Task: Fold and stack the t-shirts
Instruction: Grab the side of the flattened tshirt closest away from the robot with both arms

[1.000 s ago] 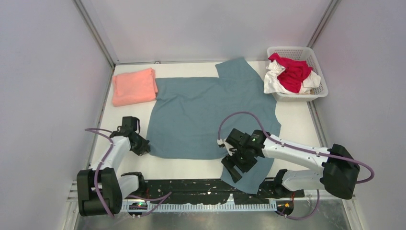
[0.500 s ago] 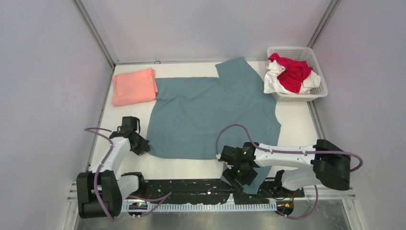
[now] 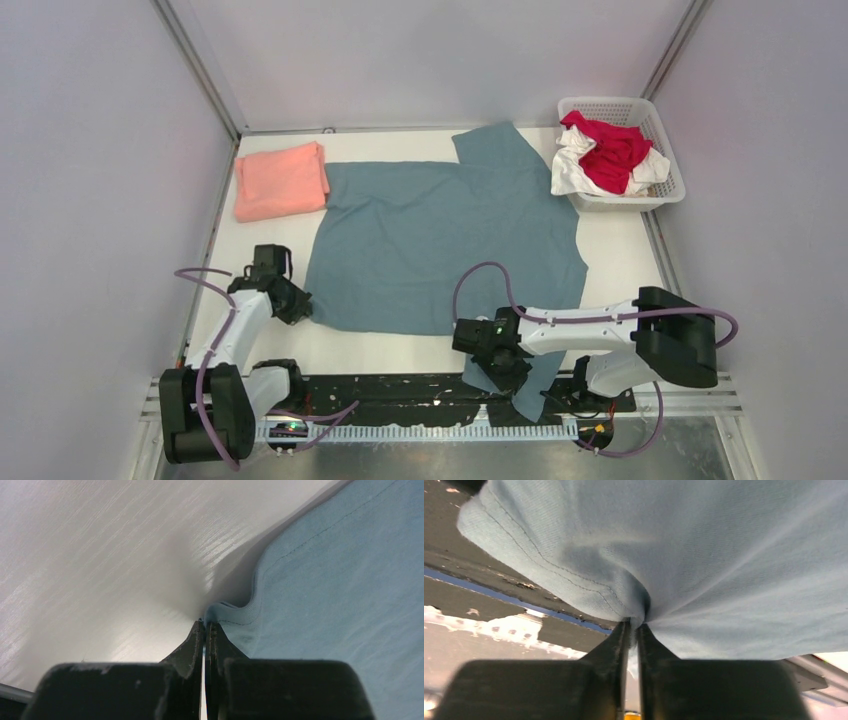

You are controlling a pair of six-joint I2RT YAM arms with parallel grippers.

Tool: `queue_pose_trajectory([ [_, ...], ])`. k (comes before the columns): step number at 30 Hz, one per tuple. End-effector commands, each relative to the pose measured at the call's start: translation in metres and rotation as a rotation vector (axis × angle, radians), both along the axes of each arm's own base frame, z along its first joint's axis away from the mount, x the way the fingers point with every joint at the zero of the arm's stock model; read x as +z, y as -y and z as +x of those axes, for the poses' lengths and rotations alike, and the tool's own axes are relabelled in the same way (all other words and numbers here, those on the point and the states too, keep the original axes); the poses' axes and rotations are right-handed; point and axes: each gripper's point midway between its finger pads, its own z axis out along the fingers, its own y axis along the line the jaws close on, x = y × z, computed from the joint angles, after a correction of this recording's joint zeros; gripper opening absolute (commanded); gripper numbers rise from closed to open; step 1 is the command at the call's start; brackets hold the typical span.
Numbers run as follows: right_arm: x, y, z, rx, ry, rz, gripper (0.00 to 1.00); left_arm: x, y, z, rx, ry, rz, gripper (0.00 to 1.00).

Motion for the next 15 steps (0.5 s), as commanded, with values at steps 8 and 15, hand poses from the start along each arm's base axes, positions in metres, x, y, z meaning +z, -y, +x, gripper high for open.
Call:
queue_pose_trajectory([
  [8,0.036,0.006,0.072,-0.08,0.308,-0.03,0.06,0.028,-0.003,0.014,0.008,0.095,0.022,0.0],
  [15,0.064,0.015,0.118,-0.115,0.376,-0.002,0.05,0.05,-0.001,0.035,0.015,0.166,0.005,0.0],
])
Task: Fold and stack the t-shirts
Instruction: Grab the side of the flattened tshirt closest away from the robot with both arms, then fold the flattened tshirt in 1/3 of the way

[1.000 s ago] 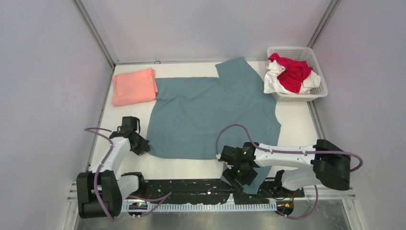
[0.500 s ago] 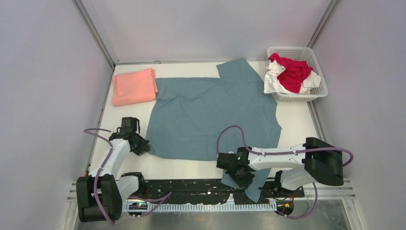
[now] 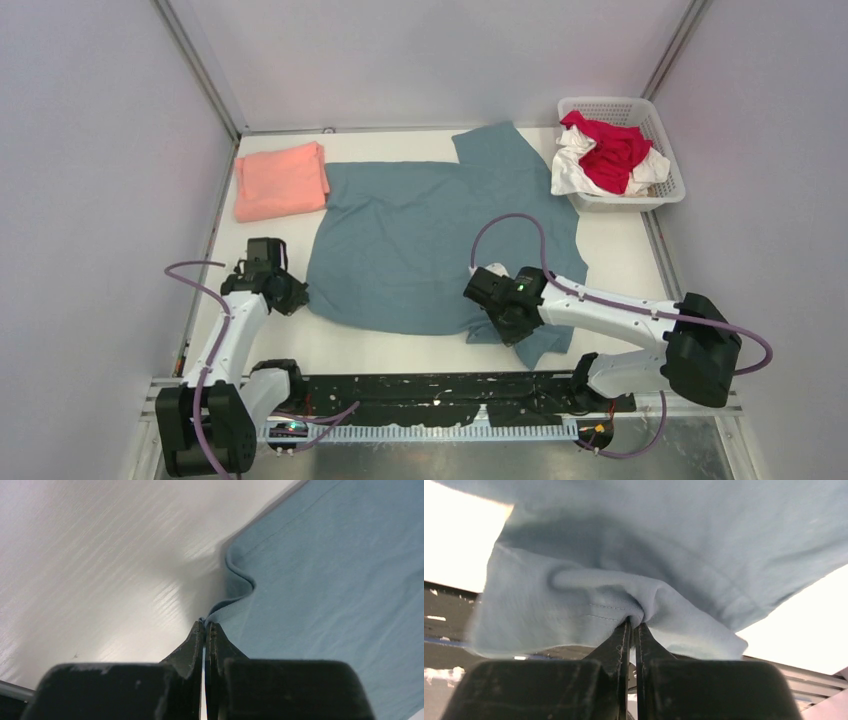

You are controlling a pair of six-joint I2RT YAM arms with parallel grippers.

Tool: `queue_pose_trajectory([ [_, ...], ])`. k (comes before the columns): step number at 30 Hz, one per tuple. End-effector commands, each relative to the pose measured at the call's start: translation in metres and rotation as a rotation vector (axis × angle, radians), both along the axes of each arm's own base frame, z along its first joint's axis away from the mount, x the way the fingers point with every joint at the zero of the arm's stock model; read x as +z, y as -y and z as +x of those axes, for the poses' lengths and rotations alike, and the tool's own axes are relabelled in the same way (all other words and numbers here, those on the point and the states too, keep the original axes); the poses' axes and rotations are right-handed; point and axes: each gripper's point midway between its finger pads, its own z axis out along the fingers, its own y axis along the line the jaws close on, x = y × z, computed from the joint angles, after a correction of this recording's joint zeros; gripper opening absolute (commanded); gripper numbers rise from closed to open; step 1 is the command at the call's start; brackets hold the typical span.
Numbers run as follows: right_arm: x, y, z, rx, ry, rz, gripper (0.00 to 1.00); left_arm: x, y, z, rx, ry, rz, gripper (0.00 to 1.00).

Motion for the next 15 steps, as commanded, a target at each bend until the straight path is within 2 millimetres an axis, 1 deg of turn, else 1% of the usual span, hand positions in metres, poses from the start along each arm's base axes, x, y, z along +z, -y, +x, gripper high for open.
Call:
queue_pose_trajectory([
  [1,0.032,0.008,0.045,0.012,0.123,-0.023,0.05,0.025,0.002,0.026,0.007,0.086,-0.012,0.0],
  [2,0.037,0.013,0.055,0.012,0.153,-0.046,0.06,0.027,0.002,0.031,0.005,0.093,-0.018,0.0],
  [3,0.046,0.015,0.07,-0.031,0.181,-0.039,0.05,0.028,0.004,0.035,0.003,0.096,-0.024,0.0],
  [4,0.05,0.014,0.078,-0.03,0.191,-0.026,0.05,0.031,0.004,0.039,0.003,0.101,-0.027,0.0],
  [7,0.072,0.014,0.118,-0.09,0.278,-0.006,0.05,0.033,0.003,0.052,0.012,0.102,-0.029,0.0],
  [8,0.082,0.013,0.131,-0.088,0.316,-0.014,0.06,0.034,0.003,0.057,0.012,0.1,-0.034,0.0],
  [9,0.082,0.016,0.14,-0.101,0.322,-0.034,0.05,0.033,0.004,0.062,0.009,0.094,-0.041,0.0],
  [10,0.088,0.016,0.149,-0.094,0.342,-0.037,0.05,0.036,0.005,0.068,0.006,0.1,-0.046,0.0],
  [11,0.087,0.018,0.158,-0.108,0.337,-0.04,0.06,0.035,0.006,0.073,0.004,0.086,-0.052,0.0],
  [12,0.091,0.015,0.166,-0.105,0.343,-0.023,0.06,0.035,0.006,0.078,0.003,0.082,-0.055,0.0],
  [13,0.089,0.017,0.175,-0.124,0.341,-0.018,0.06,0.035,0.005,0.083,0.005,0.074,-0.056,0.0],
  [15,0.094,0.02,0.193,-0.137,0.361,-0.02,0.05,0.039,0.006,0.095,0.008,0.076,-0.059,0.0],
])
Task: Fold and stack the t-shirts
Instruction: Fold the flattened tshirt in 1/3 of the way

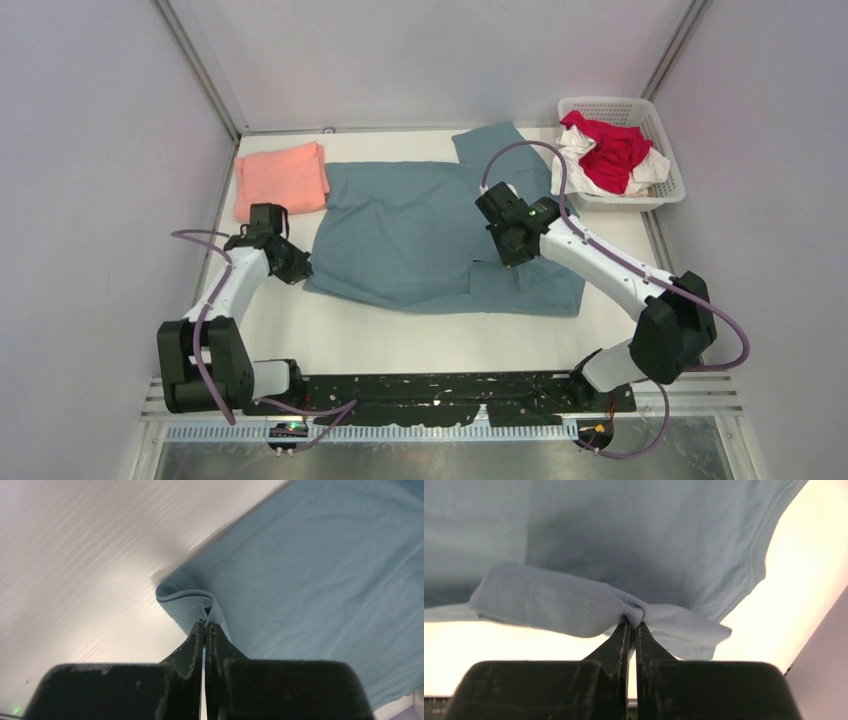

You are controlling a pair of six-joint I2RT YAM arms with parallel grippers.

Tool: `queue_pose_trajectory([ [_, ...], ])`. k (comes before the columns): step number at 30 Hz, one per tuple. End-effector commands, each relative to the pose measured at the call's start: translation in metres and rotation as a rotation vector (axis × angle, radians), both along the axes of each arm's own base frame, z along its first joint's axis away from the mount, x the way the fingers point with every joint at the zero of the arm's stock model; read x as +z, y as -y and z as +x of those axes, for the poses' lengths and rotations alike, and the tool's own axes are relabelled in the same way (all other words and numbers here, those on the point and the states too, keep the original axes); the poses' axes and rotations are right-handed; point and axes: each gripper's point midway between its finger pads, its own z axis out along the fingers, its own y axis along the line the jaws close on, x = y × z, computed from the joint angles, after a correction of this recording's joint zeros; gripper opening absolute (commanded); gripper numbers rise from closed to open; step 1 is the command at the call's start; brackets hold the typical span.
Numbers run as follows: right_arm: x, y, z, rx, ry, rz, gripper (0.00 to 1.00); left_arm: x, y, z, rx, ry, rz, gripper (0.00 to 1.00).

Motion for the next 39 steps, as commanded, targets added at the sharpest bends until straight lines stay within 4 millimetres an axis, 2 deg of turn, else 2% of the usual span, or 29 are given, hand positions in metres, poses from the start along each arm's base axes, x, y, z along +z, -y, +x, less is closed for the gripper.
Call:
queue_pose_trajectory([
  [1,0.019,0.008,0.049,-0.016,0.094,-0.026,0.05,0.017,0.001,0.038,0.008,0.064,-0.015,0.0],
  [5,0.033,0.017,0.083,-0.07,0.173,-0.052,0.05,0.024,-0.006,0.056,0.026,0.063,0.013,0.0],
  [12,0.036,0.032,0.123,-0.118,0.196,-0.107,0.05,0.024,-0.015,0.081,0.034,0.026,0.053,0.0],
  [20,0.022,0.018,0.161,-0.071,0.153,-0.094,0.09,0.013,-0.019,0.097,0.027,-0.023,0.07,0.0],
  [21,0.019,0.016,0.166,-0.064,0.151,-0.092,0.1,0.011,-0.019,0.1,0.022,-0.024,0.07,0.04],
  [23,0.01,0.01,0.18,-0.053,0.139,-0.094,0.12,0.011,-0.018,0.107,0.003,-0.009,0.07,0.26],
  [24,0.003,0.006,0.194,-0.055,0.15,-0.091,0.14,0.012,-0.019,0.113,-0.008,0.011,0.079,0.39],
  [25,-0.015,0.004,0.202,-0.049,0.127,-0.111,0.16,0.015,-0.021,0.117,-0.01,0.025,0.088,0.52],
  [26,-0.011,0.001,0.216,-0.064,0.163,-0.109,0.28,0.02,-0.024,0.12,-0.015,0.032,0.095,0.61],
  [27,-0.015,0.008,0.233,-0.11,0.196,-0.17,0.32,0.026,-0.025,0.122,-0.02,0.038,0.104,0.72],
  [28,-0.01,0.02,0.244,-0.152,0.242,-0.244,0.43,0.035,-0.027,0.125,-0.025,0.052,0.114,0.8],
  [29,-0.009,0.023,0.26,-0.18,0.273,-0.281,0.53,0.042,-0.027,0.126,-0.037,0.069,0.12,0.86],
  [30,0.001,0.037,0.265,-0.23,0.311,-0.367,0.64,0.05,-0.027,0.127,-0.047,0.09,0.126,0.9],
  [31,0.012,0.04,0.274,-0.25,0.347,-0.395,0.69,0.056,-0.027,0.126,-0.054,0.107,0.129,0.97],
  [32,0.025,0.048,0.275,-0.281,0.377,-0.447,0.76,0.062,-0.025,0.125,-0.062,0.128,0.127,0.99],
  [33,0.039,0.05,0.274,-0.297,0.404,-0.441,0.79,0.067,-0.024,0.123,-0.07,0.144,0.126,1.0],
  [34,0.045,0.049,0.273,-0.303,0.421,-0.415,0.87,0.073,-0.022,0.12,-0.076,0.163,0.122,0.99],
  [35,0.053,0.05,0.263,-0.301,0.427,-0.378,0.98,0.075,-0.019,0.118,-0.092,0.177,0.116,1.0],
  [36,0.076,0.04,0.259,-0.301,0.48,-0.255,0.99,0.075,-0.016,0.115,-0.106,0.186,0.106,1.0],
  [37,0.054,0.038,0.244,-0.277,0.428,-0.225,0.96,0.076,-0.011,0.113,-0.126,0.196,0.093,1.0],
  [38,0.072,0.022,0.236,-0.263,0.462,-0.065,0.96,0.075,-0.006,0.111,-0.147,0.201,0.081,0.99],
  [39,0.047,0.019,0.22,-0.245,0.407,-0.028,0.95,0.075,0.002,0.109,-0.175,0.203,0.056,0.99],
])
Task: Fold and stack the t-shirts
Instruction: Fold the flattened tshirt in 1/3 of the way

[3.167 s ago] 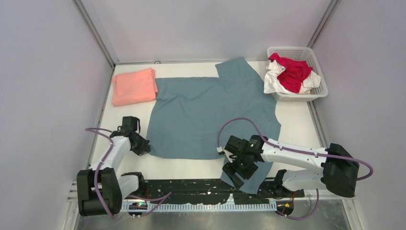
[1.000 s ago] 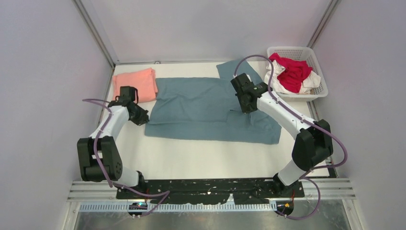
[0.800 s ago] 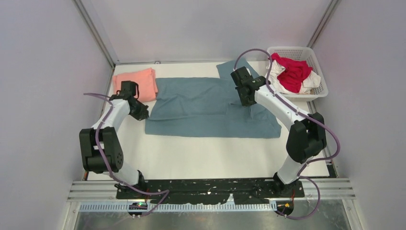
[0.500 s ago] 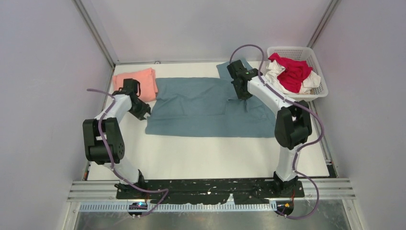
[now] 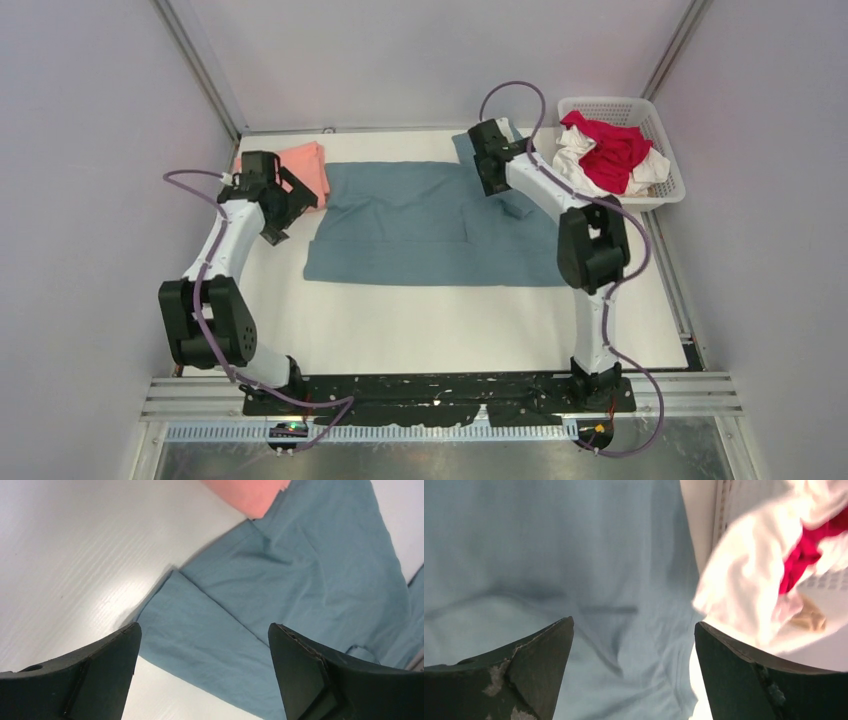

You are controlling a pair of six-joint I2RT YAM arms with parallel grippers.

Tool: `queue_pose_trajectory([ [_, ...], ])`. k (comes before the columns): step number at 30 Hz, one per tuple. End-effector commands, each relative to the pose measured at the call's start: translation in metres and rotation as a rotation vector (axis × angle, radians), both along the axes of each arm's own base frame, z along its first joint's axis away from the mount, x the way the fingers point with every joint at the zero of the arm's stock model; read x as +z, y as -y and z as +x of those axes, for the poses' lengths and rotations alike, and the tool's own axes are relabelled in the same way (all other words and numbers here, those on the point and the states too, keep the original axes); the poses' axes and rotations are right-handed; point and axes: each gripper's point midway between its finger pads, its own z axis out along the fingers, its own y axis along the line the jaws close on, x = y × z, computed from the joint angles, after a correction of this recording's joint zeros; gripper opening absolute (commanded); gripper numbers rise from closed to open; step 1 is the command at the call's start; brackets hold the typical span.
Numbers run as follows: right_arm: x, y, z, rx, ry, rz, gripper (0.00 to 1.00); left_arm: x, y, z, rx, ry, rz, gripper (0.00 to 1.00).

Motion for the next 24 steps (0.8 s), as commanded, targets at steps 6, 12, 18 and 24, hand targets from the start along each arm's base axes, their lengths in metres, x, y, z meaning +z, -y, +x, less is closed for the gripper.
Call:
queue_pose_trajectory([
  [6,0.02,-0.074,-0.114,0.221,-0.021,0.701,0.95,-0.004,0.061,-0.011,-0.235,0.028,-0.091,0.99],
  [12,-0.032,-0.071,-0.107,0.16,-0.12,0.671,0.95,-0.028,0.084,-0.011,-0.303,-0.02,-0.158,0.99],
  [18,-0.054,-0.042,-0.039,0.017,-0.068,0.612,0.95,-0.056,0.092,-0.008,-0.328,-0.073,-0.192,0.99],
  [24,-0.087,-0.041,-0.068,-0.025,-0.177,0.645,0.95,-0.079,0.096,-0.015,-0.333,-0.149,-0.205,0.99],
])
